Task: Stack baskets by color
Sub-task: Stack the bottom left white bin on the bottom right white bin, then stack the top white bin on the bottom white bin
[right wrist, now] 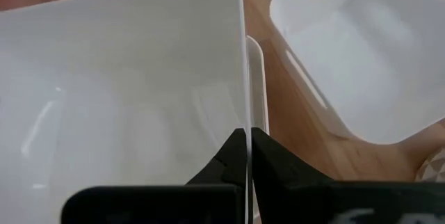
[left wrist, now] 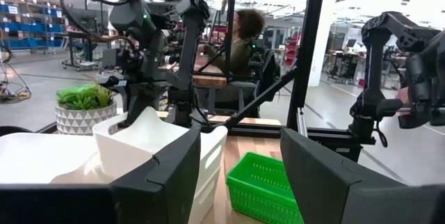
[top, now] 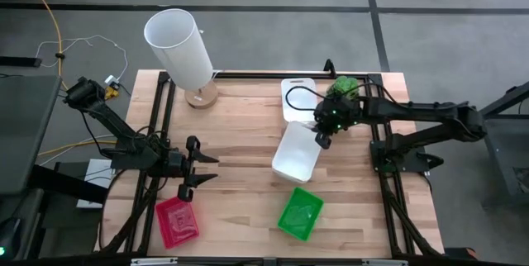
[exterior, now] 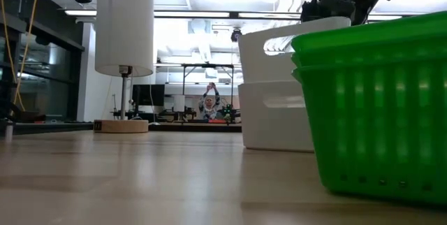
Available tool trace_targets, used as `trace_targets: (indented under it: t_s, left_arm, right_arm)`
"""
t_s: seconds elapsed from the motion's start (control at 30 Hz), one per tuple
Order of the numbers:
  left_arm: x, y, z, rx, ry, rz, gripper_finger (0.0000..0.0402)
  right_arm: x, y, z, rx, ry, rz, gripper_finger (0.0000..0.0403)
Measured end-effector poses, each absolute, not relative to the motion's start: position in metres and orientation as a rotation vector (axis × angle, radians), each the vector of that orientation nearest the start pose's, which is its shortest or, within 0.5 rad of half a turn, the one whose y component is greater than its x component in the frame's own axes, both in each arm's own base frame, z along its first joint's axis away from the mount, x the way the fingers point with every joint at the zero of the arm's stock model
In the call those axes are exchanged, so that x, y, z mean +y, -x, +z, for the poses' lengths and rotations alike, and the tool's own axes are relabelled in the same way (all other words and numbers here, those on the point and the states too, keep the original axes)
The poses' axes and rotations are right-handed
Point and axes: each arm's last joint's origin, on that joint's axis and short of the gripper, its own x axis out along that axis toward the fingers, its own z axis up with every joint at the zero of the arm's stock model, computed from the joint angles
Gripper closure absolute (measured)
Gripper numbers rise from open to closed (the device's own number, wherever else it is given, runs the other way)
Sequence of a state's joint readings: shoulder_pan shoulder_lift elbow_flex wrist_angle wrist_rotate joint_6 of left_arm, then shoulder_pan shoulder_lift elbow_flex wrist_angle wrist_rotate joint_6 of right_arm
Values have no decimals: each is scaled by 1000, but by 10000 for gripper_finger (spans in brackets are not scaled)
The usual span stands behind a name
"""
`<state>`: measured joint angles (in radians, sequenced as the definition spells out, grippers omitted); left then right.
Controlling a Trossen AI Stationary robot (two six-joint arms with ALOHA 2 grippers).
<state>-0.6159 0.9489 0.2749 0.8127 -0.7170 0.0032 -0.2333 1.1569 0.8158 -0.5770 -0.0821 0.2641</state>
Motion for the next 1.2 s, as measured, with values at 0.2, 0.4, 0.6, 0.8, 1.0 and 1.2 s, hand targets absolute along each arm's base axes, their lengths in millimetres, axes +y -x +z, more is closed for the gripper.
trace_targets:
  t_s: [0.2,0.4,0.6,0.8,1.0,1.2]
  left_arm:
    - [-91,-161,224,-109,82,101,213]
    - [-91,-161,224,-109,82,101,213]
    - [-91,-161,224,-108,75,102,213]
    - [-91,-161,224,-108,74,102,213]
    - [-91,-161,224,-108,74,102,213]
    - [-91,-161,224,-108,75,102,213]
  right_arm:
    - [-50,-219,241,895,-435,-282,403]
    - [-49,-219,241,889,-484,-301,372]
    - [-50,-220,247,835,-462,-295,270]
    - [-47,-208,260,786,-377,-297,200]
    - [-28,-214,272,587,-270,-359,194]
    - [-12,-235,253,351,-250,-400,194]
